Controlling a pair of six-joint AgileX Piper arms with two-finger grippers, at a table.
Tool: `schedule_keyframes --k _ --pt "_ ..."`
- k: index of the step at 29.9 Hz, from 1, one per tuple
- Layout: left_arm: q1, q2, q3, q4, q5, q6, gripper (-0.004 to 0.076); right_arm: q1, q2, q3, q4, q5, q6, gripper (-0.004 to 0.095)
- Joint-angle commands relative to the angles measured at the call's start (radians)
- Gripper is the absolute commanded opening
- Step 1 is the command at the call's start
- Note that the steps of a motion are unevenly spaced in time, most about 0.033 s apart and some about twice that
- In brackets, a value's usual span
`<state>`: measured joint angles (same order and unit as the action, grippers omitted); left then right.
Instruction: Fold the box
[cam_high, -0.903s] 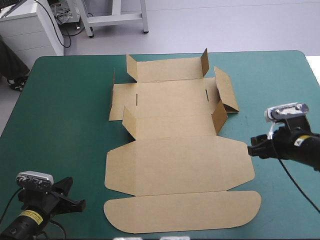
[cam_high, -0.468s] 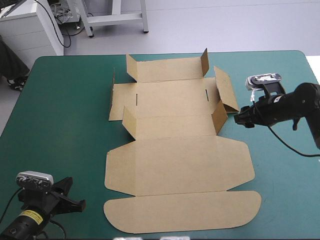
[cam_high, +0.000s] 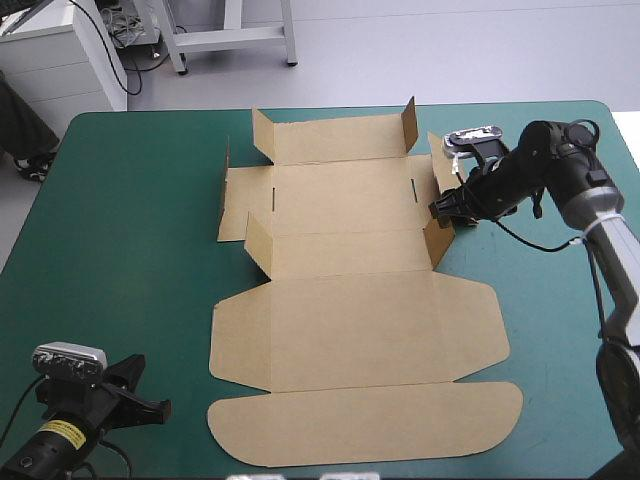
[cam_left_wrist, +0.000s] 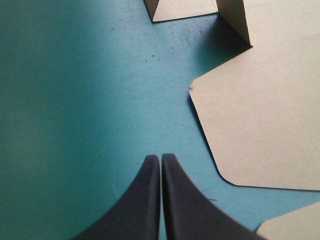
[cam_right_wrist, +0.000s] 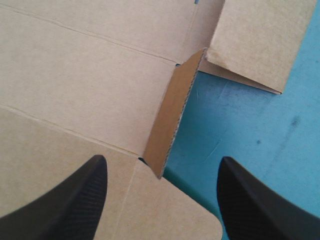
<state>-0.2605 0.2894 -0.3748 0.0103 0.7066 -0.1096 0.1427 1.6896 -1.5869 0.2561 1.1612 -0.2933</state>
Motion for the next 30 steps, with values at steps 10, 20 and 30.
schedule_keyframes --k 10,20,30 --pt "0.0 0.011 -0.032 -0.01 -0.063 -0.005 -0.0008 0.003 0.148 -0.113 -0.045 0.08 0.021 0.054" --pt "0.0 0.011 -0.032 -0.01 -0.063 -0.005 -0.0008 0.104 0.17 -0.124 -0.119 0.01 0.027 0.0534" --pt "0.0 0.011 -0.032 -0.01 -0.063 -0.005 -0.0008 0.152 0.229 -0.181 -0.238 0.093 0.158 0.0237"
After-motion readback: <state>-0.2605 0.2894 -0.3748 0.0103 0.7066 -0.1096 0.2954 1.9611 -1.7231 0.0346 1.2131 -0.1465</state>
